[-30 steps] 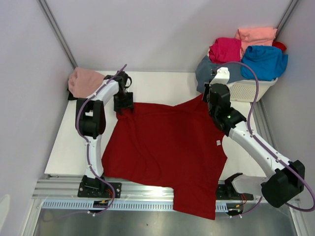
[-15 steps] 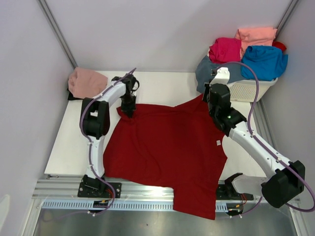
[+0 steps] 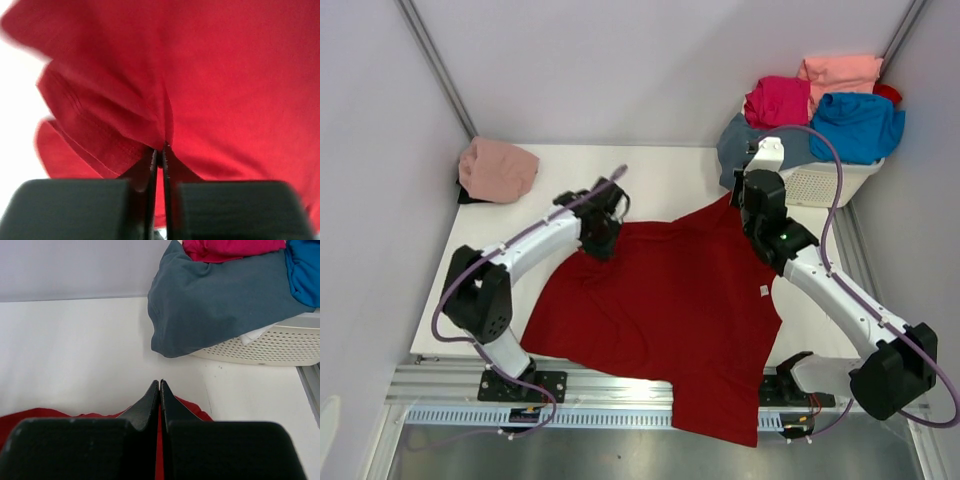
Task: Fold and stack the t-shirts
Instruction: Flatten out the tshirt
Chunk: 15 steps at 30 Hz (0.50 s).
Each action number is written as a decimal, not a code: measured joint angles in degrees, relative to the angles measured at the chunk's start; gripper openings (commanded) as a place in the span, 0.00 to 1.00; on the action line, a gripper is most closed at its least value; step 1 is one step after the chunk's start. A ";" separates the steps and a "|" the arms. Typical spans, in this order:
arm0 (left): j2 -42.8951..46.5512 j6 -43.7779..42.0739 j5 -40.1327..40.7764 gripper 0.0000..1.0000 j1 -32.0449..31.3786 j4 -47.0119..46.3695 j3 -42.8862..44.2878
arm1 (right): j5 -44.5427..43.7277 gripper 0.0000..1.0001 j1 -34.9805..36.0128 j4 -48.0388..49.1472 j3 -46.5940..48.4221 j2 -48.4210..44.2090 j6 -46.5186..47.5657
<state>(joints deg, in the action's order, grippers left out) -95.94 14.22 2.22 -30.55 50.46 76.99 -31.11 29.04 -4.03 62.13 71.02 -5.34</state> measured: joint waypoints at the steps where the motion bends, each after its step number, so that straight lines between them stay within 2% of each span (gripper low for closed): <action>1: 0.11 0.55 -0.55 0.45 -1.99 -0.68 -2.51 | 0.00 0.00 0.00 0.00 0.00 0.20 0.00; 3: 0.04 1.57 -2.49 0.47 -5.09 -0.96 -6.80 | 0.02 0.00 0.00 0.07 0.00 0.70 -0.02; 6: 0.11 2.89 -6.51 0.43 -8.15 -1.49 -11.98 | 0.09 0.00 0.00 0.04 0.00 1.77 -0.02; 8: 1.01 3.89 -9.46 0.43 -8.92 -2.29 -14.05 | 0.09 0.00 0.00 0.02 0.02 2.40 -0.04; 12: 5.07 5.42 -12.61 0.53 -9.31 -3.32 -15.50 | 0.11 0.00 0.00 0.00 0.07 2.95 -0.04; 13: 6.36 5.77 -12.09 0.77 -9.29 -3.50 -15.45 | 0.13 0.00 0.00 0.00 0.15 2.97 -0.04; 14: 7.85 5.81 -11.02 0.93 -9.16 -3.65 -15.37 | 0.15 0.00 0.00 0.00 0.22 2.97 -0.07; 15: 9.31 6.29 -9.84 0.99 -8.83 -3.72 -15.15 | 0.24 0.00 0.00 0.02 0.28 2.97 -0.09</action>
<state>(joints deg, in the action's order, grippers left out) -86.63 20.51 -7.62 -39.38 46.74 61.84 -30.87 29.04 -4.01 62.41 74.00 -5.43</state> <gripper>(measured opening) 0.802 0.006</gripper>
